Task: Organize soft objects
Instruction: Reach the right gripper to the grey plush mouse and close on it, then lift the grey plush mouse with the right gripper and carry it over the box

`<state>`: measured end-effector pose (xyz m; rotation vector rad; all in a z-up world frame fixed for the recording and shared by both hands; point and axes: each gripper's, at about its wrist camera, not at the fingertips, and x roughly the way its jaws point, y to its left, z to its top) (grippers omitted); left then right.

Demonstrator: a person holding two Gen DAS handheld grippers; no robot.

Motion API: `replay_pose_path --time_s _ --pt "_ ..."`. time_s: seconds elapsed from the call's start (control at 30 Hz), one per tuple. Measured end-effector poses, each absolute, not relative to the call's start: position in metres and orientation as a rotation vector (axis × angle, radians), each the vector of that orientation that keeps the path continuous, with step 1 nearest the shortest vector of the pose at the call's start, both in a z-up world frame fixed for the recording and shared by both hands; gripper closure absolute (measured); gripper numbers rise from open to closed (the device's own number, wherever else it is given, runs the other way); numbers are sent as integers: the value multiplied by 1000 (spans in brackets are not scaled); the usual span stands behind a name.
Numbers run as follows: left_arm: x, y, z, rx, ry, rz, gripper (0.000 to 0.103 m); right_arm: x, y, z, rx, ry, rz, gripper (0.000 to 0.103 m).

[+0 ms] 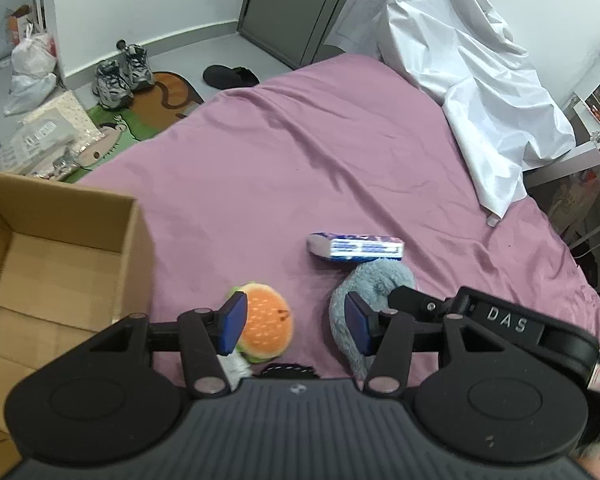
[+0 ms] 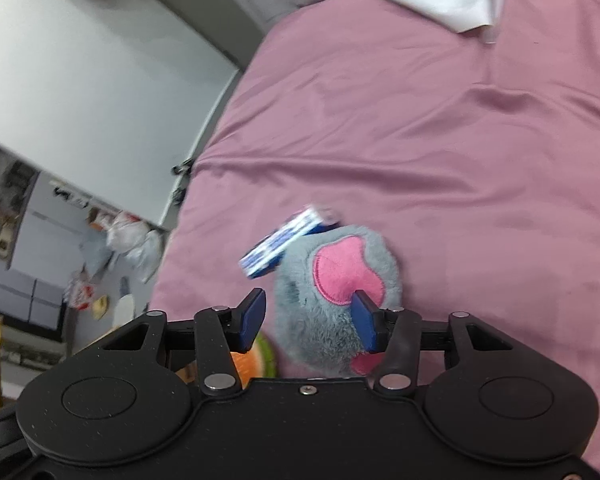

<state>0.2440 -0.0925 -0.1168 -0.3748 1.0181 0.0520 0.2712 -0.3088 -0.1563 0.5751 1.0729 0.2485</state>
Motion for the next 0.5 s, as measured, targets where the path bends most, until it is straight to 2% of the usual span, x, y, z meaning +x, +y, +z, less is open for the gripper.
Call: replay_pose_path --time_s 0.03,0.13,0.37,0.5 --pt "247 -95 -118 -384 1021 49 51 272 -312 -158 582 1076 233 68" --pt "253 -101 -122 -400 1027 30 51 272 -323 -164 637 1083 202 75" --pt "271 -118 -139 -451 1060 8 51 274 -334 -174 709 1101 172 77" --pt "278 -124 -149 -486 1081 -2 51 275 -339 -178 754 1110 161 74"
